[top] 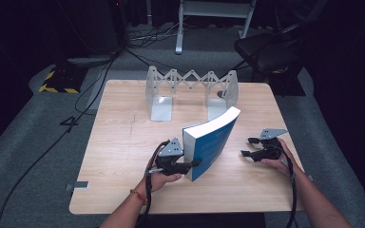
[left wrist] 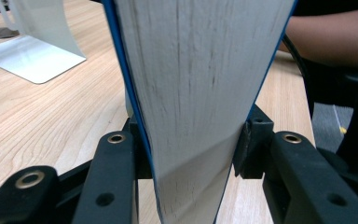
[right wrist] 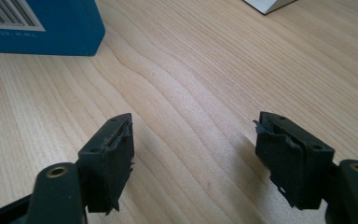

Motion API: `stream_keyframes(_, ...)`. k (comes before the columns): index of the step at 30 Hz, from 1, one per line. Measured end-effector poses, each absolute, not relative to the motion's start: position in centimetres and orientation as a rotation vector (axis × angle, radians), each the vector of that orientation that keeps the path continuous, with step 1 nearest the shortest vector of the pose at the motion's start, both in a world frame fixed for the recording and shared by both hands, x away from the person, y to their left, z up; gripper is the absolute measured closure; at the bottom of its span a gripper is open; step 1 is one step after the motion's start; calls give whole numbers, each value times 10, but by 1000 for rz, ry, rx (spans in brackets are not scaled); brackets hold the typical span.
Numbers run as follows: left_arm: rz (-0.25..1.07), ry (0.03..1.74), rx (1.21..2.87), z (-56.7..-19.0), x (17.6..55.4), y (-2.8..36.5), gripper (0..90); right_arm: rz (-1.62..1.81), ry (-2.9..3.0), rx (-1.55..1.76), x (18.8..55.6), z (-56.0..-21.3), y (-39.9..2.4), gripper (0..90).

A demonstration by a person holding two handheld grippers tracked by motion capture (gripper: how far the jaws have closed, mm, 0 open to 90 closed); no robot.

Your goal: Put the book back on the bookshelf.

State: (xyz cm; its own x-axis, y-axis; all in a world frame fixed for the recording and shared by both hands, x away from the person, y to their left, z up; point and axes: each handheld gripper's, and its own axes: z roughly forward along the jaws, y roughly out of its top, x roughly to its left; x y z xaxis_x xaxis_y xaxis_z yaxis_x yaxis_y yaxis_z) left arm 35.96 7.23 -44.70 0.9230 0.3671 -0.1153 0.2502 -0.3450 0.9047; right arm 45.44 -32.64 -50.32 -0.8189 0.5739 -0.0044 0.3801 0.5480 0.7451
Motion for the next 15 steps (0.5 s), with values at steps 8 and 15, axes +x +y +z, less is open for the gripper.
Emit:
stream_keyframes(8, 42, 422, 1942, -447, 361, 87, 595, 1124, 2525, 821, 454, -503, -325, 278)
stream_keyframes(15, 8, 377, 1990, -443, 358, 97, 593, 1124, 2624, 682, 451, -503, -319, 167)
